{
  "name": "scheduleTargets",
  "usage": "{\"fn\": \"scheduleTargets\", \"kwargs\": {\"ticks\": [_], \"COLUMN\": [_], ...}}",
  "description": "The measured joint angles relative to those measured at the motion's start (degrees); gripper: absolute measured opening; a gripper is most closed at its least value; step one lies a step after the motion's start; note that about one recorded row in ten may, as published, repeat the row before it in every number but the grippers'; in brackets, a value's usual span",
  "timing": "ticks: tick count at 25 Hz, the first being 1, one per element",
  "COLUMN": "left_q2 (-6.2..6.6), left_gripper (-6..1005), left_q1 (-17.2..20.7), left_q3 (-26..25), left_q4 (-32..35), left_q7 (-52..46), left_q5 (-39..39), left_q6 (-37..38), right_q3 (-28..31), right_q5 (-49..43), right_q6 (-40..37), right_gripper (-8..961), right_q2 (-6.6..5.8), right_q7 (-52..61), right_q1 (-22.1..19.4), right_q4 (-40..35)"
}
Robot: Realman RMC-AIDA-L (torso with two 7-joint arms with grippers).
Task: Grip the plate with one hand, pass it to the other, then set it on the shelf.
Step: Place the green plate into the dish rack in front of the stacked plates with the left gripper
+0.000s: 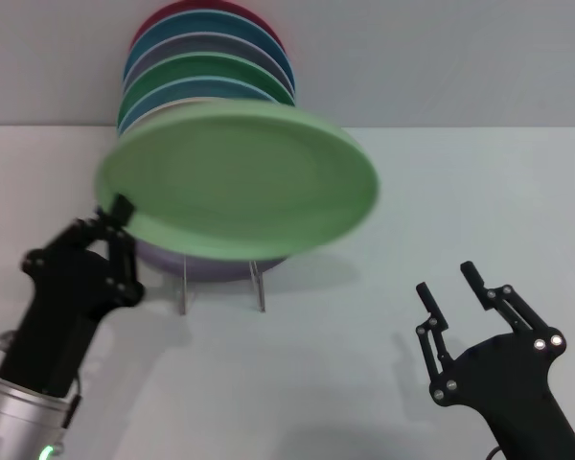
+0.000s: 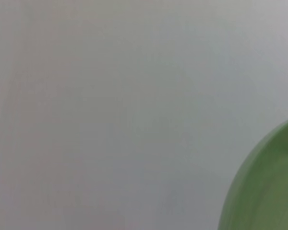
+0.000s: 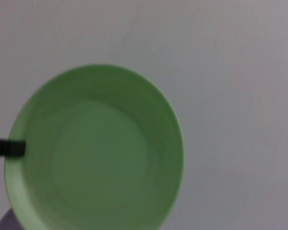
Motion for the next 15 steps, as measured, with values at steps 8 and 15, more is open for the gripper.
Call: {"fn": "scheduleTargets", "kwargs": {"ticks": [8, 15], "left_q2": [0.05, -0.27], "left_gripper": [36, 36], "left_q1": [-1.1, -2.4], "left_q3": [-3.2, -3.3], "left_q4": [4.3, 8.1], "left_q7": [-0.1, -0.2], "left_q5": [0.1, 0.0], "left_q6": [0.7, -1.4], "right_q3": [0.8, 1.6], "right_q5": [0.2, 1.4], "right_q6": [1.2, 1.2], "right_gripper": [363, 363], "right_q2": [0.16, 0.19], "right_q7": [0.0, 0.0], "right_q1": [0.2, 0.4], "right_q4": [-1.1, -1.6]}}
